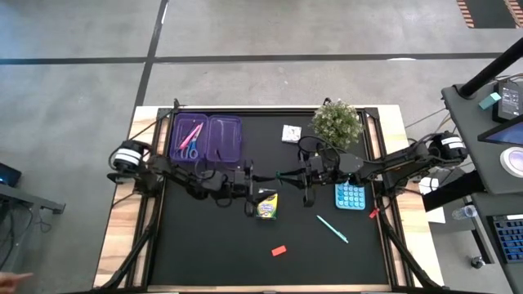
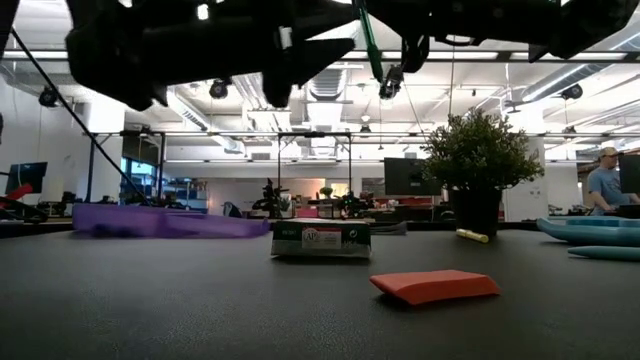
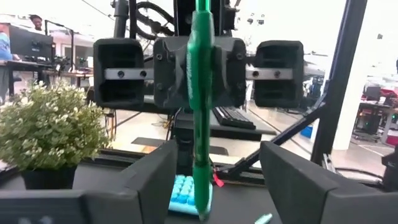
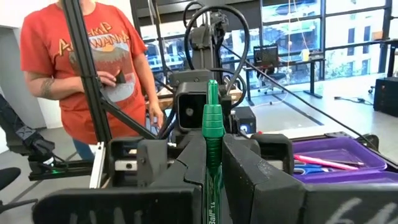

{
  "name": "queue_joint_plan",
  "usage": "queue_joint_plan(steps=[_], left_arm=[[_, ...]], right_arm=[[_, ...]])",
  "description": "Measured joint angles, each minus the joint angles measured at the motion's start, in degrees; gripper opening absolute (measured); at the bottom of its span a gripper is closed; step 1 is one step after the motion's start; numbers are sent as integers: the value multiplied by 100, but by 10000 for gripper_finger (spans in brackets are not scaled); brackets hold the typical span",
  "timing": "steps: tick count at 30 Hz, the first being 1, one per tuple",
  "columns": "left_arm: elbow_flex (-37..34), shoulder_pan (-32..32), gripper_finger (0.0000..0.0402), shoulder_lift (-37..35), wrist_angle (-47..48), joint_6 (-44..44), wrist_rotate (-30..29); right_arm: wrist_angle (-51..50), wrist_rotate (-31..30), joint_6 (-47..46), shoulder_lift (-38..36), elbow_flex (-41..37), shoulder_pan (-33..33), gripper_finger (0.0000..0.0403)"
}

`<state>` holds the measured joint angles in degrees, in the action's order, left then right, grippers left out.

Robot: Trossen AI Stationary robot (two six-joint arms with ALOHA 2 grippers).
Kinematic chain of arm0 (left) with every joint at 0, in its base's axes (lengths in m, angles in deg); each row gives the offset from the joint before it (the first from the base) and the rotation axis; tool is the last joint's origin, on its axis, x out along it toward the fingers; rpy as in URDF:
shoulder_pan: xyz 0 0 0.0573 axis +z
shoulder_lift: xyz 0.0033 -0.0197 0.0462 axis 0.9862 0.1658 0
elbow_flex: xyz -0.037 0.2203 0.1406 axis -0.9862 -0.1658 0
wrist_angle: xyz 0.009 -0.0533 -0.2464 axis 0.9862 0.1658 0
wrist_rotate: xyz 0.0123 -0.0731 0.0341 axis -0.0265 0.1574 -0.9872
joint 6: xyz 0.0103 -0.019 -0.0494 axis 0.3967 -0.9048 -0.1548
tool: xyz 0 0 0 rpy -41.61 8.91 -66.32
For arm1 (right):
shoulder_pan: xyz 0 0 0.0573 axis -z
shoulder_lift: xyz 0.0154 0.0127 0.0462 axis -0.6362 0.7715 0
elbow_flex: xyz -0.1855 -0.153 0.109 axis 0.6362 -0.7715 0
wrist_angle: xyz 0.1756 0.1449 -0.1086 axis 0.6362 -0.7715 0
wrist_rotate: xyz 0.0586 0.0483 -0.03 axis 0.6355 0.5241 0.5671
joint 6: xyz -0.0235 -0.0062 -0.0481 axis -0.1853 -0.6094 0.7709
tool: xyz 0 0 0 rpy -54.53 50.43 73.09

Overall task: Pack school essentials
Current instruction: Put the green pen into the purple supply box

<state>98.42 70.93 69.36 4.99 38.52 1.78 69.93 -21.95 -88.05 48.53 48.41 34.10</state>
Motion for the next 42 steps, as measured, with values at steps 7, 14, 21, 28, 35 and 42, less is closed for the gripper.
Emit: queue_joint_plan(steps=[7, 14, 21, 28, 35, 42], left_arm=[[714, 123, 217, 624, -8, -15, 9], [1081, 126, 178, 864, 11, 304, 229], [900, 132, 40, 666, 26, 273, 209], [695, 130, 7, 465, 158, 187, 183], [682, 128, 5, 442, 226, 112, 176], [630, 174, 4, -36, 1934, -372, -818]], right_arm=[[13, 0, 32, 0, -9, 0, 23], [-18, -7, 115, 2, -20, 2, 23], [-40, 11, 149, 2, -22, -2, 23], [-81, 6, 153, 1, -24, 2, 26], [-117, -110, 44, -1, -27, 4, 102], [-1143, -1153, 107, -489, -31, 9, 175]])
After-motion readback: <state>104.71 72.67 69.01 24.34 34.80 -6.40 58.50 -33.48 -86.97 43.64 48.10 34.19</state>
